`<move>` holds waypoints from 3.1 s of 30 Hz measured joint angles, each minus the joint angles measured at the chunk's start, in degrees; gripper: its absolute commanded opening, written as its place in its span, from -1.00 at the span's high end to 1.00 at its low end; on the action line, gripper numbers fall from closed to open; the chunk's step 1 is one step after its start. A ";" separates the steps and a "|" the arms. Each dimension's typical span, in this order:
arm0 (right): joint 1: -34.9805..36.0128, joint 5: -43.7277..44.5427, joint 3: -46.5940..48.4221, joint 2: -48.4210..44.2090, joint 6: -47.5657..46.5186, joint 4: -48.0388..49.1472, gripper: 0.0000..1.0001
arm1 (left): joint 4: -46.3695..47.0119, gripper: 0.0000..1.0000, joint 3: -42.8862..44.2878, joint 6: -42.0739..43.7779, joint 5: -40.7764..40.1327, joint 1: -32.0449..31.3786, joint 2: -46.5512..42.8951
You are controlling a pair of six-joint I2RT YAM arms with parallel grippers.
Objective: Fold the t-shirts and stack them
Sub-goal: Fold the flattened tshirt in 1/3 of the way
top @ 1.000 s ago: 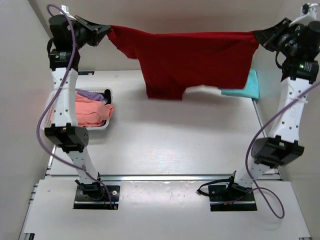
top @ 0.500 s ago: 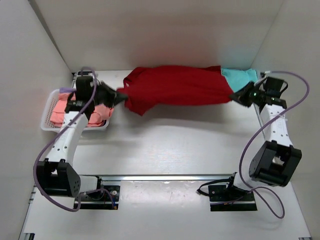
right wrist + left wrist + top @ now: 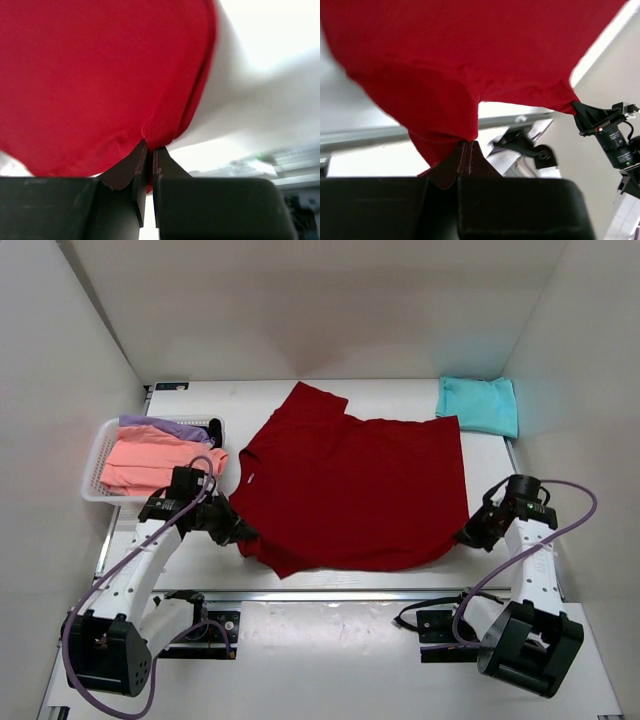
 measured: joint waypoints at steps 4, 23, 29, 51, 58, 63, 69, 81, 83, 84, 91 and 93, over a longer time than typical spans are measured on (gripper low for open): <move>-0.04 2.97 -4.02 -1.55 -0.15 -4.09 1.00 | -3.34 1.00 -1.49 1.05 -0.52 -0.35 0.02; -6.75 3.28 1.95 15.74 2.12 0.33 1.00 | 0.85 1.00 26.75 4.22 -4.55 1.75 34.69; -5.62 1.27 9.73 26.53 2.56 4.28 0.98 | -0.90 1.00 39.26 5.60 -4.81 2.25 46.75; -1.07 -0.68 23.41 36.85 6.08 19.45 0.35 | -2.91 0.17 57.72 5.27 -5.84 5.38 61.70; -0.15 -2.47 17.81 33.24 5.55 22.91 1.00 | 0.24 0.58 51.60 4.92 -5.55 1.46 58.95; 6.51 -2.51 15.28 34.38 3.19 23.10 1.00 | -0.52 0.51 44.11 5.79 -7.82 -4.59 57.48; 11.69 -0.31 15.65 41.40 2.01 21.40 1.00 | 0.13 0.71 40.57 7.13 -13.70 -8.90 58.62; 14.49 0.70 6.95 34.95 2.38 15.65 1.00 | 8.90 0.75 12.11 12.02 -13.44 -5.44 42.32; 15.08 0.96 3.65 31.54 2.47 13.88 1.00 | 8.94 0.71 7.06 13.27 -13.31 -5.44 38.01; 15.21 1.07 1.88 29.62 2.47 12.83 1.00 | 8.96 0.69 4.90 13.73 -13.18 -5.44 35.95; 10.12 3.45 -6.60 17.75 1.38 6.10 1.00 | 5.64 0.30 -0.02 14.69 -13.62 -5.95 29.20; 8.68 3.96 -5.40 17.92 0.61 5.86 0.92 | 3.67 0.21 3.37 14.58 -13.79 -6.82 29.31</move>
